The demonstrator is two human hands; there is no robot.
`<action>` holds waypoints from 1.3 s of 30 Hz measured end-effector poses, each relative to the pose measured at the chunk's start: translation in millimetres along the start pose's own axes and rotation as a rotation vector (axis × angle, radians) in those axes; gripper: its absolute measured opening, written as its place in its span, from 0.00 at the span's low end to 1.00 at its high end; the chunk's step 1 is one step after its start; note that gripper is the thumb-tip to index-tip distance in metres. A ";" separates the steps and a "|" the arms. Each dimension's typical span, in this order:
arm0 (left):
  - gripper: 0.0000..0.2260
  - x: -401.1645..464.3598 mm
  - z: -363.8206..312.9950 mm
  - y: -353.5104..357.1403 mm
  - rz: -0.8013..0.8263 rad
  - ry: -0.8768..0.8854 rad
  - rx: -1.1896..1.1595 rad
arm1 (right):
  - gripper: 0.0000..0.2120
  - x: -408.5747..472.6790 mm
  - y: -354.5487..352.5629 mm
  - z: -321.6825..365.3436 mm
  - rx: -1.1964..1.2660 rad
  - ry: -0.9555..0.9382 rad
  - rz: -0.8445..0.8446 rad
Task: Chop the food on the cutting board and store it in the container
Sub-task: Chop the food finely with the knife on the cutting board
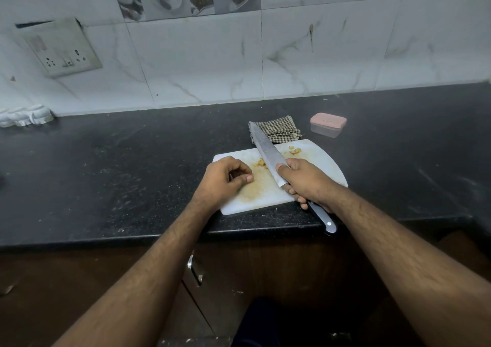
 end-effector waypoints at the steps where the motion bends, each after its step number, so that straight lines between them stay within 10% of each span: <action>1: 0.03 0.6 0.3 0.7 0.007 -0.001 0.006 | 0.12 -0.1 -0.2 0.1 0.000 0.001 -0.002; 39: 0.09 -3.4 -0.9 -9.0 -0.091 0.003 -0.115 | 0.13 -2.0 -0.8 2.9 -0.025 -0.023 -0.021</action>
Point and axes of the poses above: each hand's wrist, its own x-axis towards the middle knuckle, its own y-axis out of the palm, z = x × y, the point moved 9 cm from there along x, towards the middle knuckle, and after that the axes turned 8 degrees about x, right-handed, at the moved point
